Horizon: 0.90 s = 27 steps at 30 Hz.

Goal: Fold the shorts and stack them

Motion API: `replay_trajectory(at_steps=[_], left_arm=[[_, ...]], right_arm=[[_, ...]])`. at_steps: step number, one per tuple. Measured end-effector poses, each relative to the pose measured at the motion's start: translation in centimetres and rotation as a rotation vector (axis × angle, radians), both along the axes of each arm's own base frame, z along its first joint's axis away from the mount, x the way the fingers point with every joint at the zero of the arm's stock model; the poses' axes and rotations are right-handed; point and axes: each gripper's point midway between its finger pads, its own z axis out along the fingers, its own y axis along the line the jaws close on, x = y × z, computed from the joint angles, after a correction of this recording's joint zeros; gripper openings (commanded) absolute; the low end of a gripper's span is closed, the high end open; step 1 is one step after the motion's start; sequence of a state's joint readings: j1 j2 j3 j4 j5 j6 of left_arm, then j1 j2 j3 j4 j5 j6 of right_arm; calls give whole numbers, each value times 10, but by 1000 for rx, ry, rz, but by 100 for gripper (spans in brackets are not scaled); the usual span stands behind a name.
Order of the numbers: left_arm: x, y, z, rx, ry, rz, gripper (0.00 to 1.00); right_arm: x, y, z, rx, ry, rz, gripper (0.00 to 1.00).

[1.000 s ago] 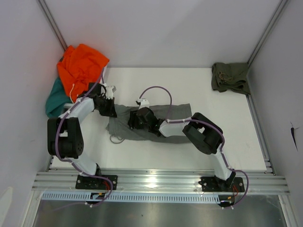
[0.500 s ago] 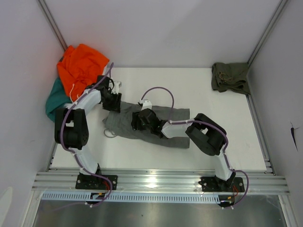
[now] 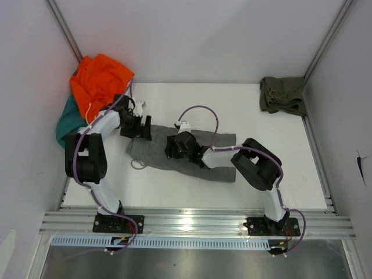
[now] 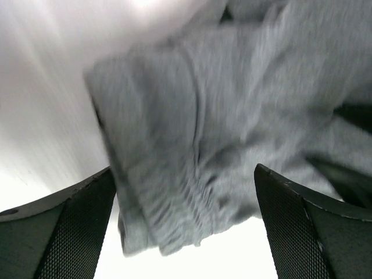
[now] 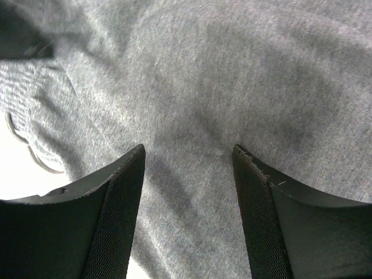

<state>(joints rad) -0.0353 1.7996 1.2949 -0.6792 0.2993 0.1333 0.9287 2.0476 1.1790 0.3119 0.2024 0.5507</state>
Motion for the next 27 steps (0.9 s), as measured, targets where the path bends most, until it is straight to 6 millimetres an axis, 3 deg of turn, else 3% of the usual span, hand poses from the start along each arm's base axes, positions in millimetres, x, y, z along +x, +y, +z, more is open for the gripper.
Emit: replay_trajectory(at_steps=[8,14,20,27], left_arm=[[-24,18,-6,-80,30,48,99],[-33,21,-12,-134,47,63,99],[-25,18,-8,-226,19,84,99],[-24,8,-25,-311,81,107,99]], right_arm=[[23,-20,-2,27,8,-65,62],[25,-21,-1,39,1,-71,62],[24,-21,-1,43,-5,-72,62],[22,-22,-1,48,-11,-71,62]])
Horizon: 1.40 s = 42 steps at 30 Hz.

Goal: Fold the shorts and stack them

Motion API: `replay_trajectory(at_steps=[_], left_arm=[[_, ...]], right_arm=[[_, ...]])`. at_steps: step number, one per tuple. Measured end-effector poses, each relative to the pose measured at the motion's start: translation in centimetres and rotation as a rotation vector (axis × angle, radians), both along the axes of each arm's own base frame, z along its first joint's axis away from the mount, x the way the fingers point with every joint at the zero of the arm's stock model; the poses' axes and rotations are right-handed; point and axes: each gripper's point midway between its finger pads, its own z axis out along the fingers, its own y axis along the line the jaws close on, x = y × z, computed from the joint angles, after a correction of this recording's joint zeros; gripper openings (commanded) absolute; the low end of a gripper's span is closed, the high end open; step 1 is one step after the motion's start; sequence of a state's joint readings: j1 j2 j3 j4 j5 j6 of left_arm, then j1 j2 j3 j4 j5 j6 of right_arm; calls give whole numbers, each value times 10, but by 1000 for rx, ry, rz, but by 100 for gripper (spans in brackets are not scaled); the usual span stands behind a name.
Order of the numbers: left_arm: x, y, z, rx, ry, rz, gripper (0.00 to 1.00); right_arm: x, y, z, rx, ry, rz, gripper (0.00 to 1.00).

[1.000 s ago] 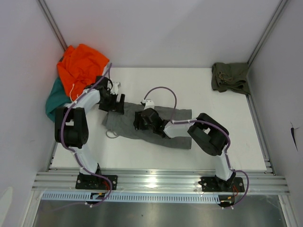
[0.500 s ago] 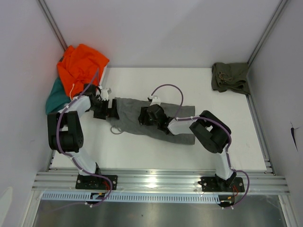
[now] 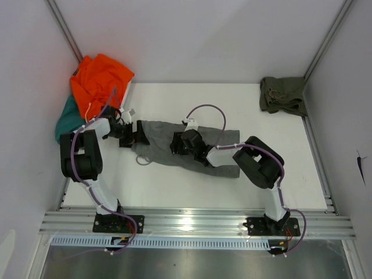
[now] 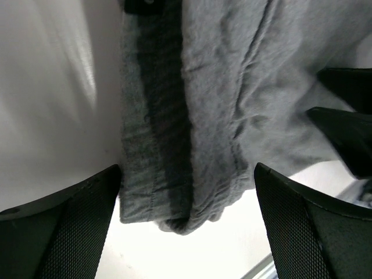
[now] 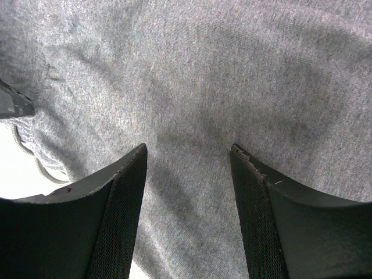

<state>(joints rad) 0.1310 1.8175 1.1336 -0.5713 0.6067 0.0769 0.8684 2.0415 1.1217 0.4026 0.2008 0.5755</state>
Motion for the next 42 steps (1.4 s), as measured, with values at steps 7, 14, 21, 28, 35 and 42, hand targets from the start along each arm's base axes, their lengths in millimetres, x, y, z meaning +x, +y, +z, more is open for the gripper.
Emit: replay_trajectory(at_steps=[7,14,21,28,35,42], left_arm=[[-3,-5,1,-54,35,14,89],[-5,-7,-6,-74,70,26,40],[-4,-10,-5,-94,72,29,0],[-2,-9,-5,-76,75,26,0],[-1,-6,-2,84,39,-3,0],[18,17,20,331,-81,-29,0]], right_arm=[[-2,-1,0,-2,0,2,62],[-6,-3,0,-8,0,5,62],[-7,-4,0,-13,0,6,61],[-8,-4,0,-24,-7,1,61],[-10,-3,-1,-55,-12,9,61],[-5,22,-2,-105,-29,28,58]])
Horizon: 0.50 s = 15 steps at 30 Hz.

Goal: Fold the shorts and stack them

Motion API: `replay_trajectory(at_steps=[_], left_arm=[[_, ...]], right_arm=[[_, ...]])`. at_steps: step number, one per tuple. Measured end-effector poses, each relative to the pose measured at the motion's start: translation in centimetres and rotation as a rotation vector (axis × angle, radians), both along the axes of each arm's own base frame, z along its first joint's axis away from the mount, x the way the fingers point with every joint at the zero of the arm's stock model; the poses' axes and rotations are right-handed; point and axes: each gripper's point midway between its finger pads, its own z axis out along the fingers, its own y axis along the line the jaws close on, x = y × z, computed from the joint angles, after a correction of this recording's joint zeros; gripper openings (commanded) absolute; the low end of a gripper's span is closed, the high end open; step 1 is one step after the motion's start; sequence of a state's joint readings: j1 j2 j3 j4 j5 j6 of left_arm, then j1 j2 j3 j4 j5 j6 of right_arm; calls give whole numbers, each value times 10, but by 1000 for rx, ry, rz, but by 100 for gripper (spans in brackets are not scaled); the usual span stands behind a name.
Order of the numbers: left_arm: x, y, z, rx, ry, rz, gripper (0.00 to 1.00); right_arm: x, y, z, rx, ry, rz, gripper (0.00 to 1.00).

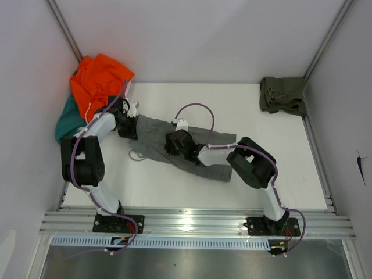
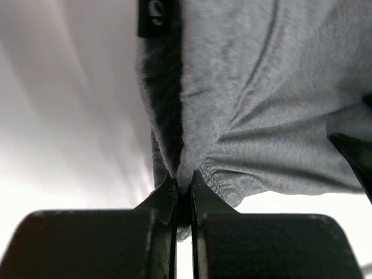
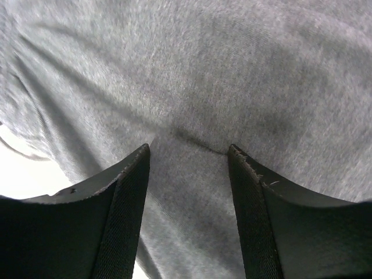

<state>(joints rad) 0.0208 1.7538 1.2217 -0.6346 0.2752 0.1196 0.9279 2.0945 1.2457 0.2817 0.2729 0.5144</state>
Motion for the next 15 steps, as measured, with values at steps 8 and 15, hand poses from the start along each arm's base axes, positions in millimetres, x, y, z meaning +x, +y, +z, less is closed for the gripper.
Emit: replay_trajectory(at_steps=[8,15], left_arm=[[13,32,18,180,-49,13,0],[5,40,31,255,-56,2,0]], right_arm=[[3,36,1,-20,-26,37,57],[-5,30,3,22,-28,85,58]])
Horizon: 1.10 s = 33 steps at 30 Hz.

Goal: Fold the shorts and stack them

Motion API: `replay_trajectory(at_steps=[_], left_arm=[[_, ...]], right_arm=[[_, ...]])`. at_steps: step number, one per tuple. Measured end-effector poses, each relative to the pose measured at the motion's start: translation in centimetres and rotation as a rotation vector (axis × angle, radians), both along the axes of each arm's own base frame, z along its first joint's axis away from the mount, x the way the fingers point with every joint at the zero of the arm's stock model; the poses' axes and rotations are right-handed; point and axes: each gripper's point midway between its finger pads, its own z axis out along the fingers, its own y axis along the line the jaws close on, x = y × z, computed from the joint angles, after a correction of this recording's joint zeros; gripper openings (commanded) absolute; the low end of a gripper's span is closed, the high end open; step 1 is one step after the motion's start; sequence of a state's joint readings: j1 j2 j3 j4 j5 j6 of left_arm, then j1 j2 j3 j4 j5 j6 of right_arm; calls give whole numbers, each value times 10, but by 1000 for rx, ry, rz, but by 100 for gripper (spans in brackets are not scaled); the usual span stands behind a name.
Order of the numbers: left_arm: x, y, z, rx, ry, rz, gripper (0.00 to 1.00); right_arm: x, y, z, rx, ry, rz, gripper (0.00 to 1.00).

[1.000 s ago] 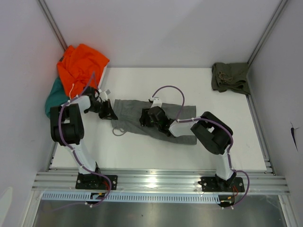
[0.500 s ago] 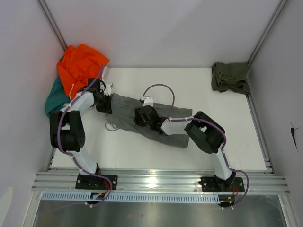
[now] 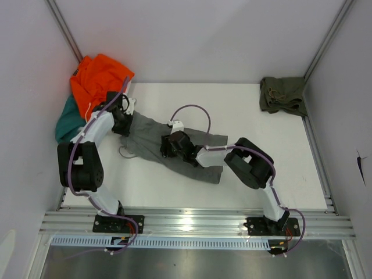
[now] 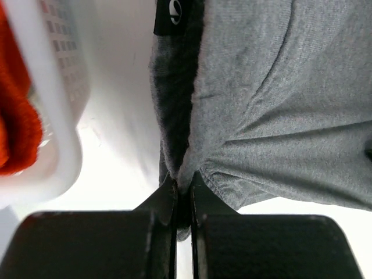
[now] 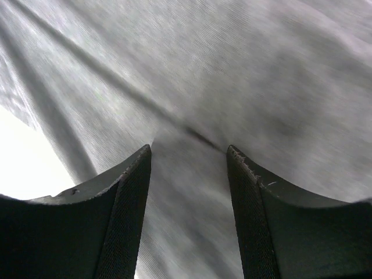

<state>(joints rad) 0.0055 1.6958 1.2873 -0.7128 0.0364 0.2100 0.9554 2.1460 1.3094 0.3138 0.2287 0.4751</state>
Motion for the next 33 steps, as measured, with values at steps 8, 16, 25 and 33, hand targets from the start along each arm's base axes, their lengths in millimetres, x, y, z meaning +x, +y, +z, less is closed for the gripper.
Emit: replay_trajectory(at_steps=[8,16,25,33], left_arm=[[4,-1,28,58,-56,-14,0],[-6,-14,43,95,-63,-52,0],[-10,-41,69,165,-106,-132,1],[-18,-62,78,208,-107,-195,0]], right_arm=[[-4,-37,1,37,36,32,40],[-6,-32,-3,45,57,56,19],[10,0,-8,71,52,72,6],[22,23,-8,108,64,57,2]])
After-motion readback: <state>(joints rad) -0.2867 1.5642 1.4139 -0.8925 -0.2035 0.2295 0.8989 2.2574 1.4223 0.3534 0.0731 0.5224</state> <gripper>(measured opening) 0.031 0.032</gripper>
